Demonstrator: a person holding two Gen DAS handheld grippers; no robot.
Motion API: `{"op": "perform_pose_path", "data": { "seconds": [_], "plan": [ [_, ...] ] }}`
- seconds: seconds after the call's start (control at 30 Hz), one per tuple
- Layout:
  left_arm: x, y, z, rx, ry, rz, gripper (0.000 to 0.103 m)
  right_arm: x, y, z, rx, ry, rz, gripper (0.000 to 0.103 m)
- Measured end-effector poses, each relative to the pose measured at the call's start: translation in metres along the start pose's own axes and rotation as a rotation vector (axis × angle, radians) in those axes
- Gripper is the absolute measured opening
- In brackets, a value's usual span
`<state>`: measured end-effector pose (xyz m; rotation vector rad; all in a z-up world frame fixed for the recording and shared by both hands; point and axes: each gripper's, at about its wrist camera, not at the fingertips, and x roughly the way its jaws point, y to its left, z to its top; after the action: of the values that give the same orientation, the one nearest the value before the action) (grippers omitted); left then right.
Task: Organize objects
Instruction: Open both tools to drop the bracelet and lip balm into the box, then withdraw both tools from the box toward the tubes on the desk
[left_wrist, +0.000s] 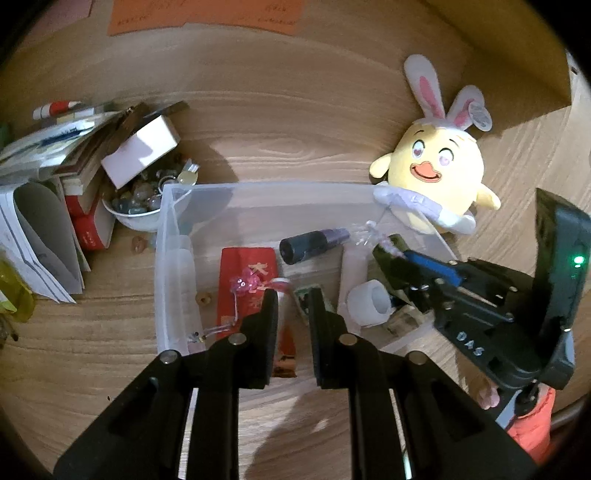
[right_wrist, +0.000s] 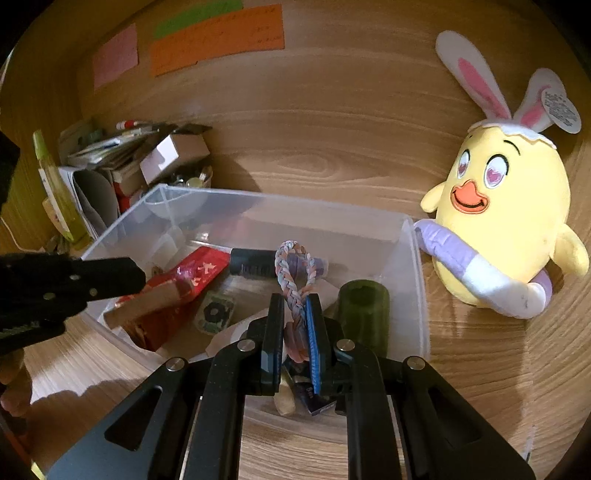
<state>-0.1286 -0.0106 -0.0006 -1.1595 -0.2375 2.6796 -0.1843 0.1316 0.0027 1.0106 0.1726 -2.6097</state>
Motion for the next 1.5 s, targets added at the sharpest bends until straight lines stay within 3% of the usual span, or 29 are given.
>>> {"op": "perform_pose_path", "data": {
  "seconds": [0.2, 0.33, 0.47, 0.63, 0.8, 0.87, 1.03, 1.17, 1.5],
  "plan": [
    [-0.013, -0.005, 0.0, 0.012, -0.024, -0.005, 0.014, 0.002, 0.003, -0.002, -0.017, 0.018, -0.012, 0.013],
    [-0.022, -0.01, 0.0, 0.024, -0.037, -0.008, 0.015, -0.002, 0.006, -0.002, -0.027, 0.01, -0.019, 0.024],
    [-0.035, -0.015, -0.001, 0.038, -0.065, 0.003, 0.033, -0.01, 0.009, -0.001, -0.037, -0.013, -0.034, 0.04],
    [-0.052, -0.018, -0.004, 0.051, -0.105, 0.022, 0.043, -0.024, 0.014, 0.001, -0.05, -0.043, -0.032, 0.054],
    [-0.067, -0.019, -0.008, 0.054, -0.137, 0.043, 0.061, -0.047, 0.022, 0.001, -0.062, -0.089, -0.019, 0.069],
    [-0.073, -0.019, -0.01, 0.053, -0.141, 0.047, 0.068, -0.057, 0.025, -0.001, -0.072, -0.109, -0.022, 0.08],
    [-0.085, -0.02, -0.018, 0.045, -0.147, 0.03, 0.081, -0.083, 0.032, -0.008, -0.097, -0.141, -0.028, 0.086],
    [-0.096, -0.023, -0.026, 0.056, -0.169, 0.045, 0.089, -0.1, 0.034, -0.014, -0.099, -0.161, -0.015, 0.099],
    [-0.099, -0.016, -0.058, 0.064, -0.131, 0.101, 0.092, -0.116, 0.033, -0.047, -0.084, -0.136, -0.008, 0.1]
  ]
}}
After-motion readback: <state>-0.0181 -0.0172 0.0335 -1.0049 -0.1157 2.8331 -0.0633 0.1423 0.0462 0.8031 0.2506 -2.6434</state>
